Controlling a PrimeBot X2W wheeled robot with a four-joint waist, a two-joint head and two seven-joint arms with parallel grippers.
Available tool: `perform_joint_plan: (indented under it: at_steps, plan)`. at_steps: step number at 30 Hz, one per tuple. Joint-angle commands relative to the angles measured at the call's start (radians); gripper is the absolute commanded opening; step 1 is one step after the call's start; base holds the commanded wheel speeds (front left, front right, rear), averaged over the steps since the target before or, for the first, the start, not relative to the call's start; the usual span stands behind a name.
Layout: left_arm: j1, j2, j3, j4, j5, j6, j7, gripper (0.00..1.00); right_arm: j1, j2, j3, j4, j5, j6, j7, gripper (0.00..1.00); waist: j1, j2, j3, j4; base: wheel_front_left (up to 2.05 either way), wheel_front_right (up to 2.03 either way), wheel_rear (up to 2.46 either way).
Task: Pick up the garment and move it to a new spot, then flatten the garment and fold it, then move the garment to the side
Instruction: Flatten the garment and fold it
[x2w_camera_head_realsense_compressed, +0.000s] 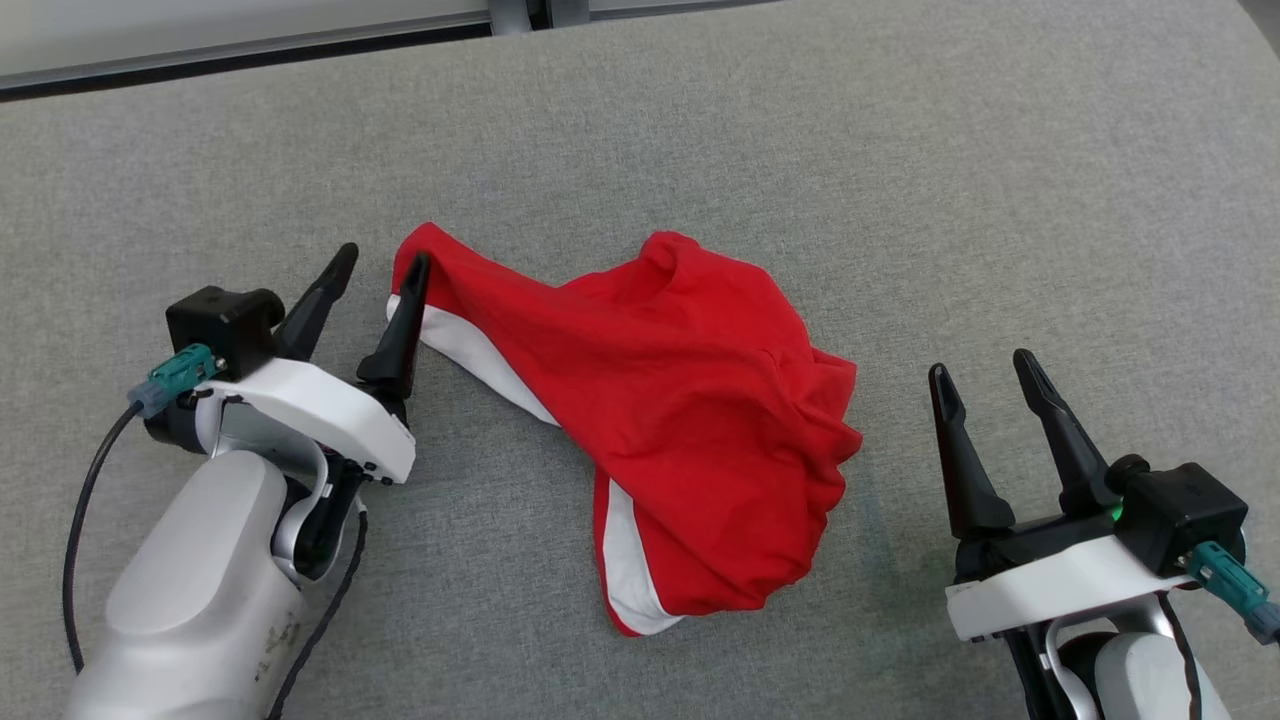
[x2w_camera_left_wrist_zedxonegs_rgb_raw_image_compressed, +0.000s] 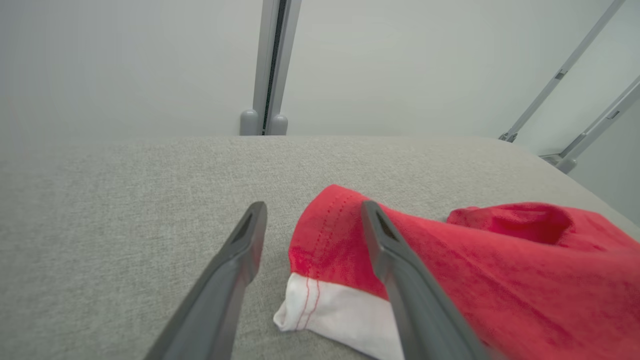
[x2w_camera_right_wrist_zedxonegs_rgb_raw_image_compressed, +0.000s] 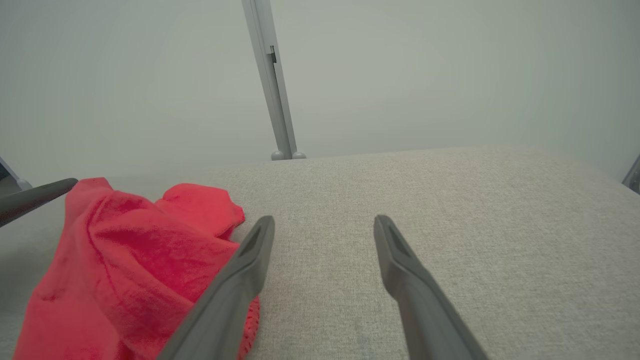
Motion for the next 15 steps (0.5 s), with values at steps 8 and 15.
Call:
perform_joint_plan:
  at_steps: [8, 15]
  plan:
    - [0.119, 0.040, 0.122, -0.205, 0.130, 0.118, -0.074, 1.00, 0.008, -0.001, -0.012, 0.010, -0.020, 0.000, -0.001, 1.00, -0.0001, 0.0000, -0.086, 0.037, 0.00, 0.00, 0.00]
    - [0.307, 0.034, 0.269, -0.423, 0.214, 0.163, -0.074, 1.00, 0.035, -0.002, -0.010, 0.008, -0.033, 0.000, 0.020, 1.00, -0.0001, 0.0000, -0.152, 0.071, 0.00, 0.00, 0.00]
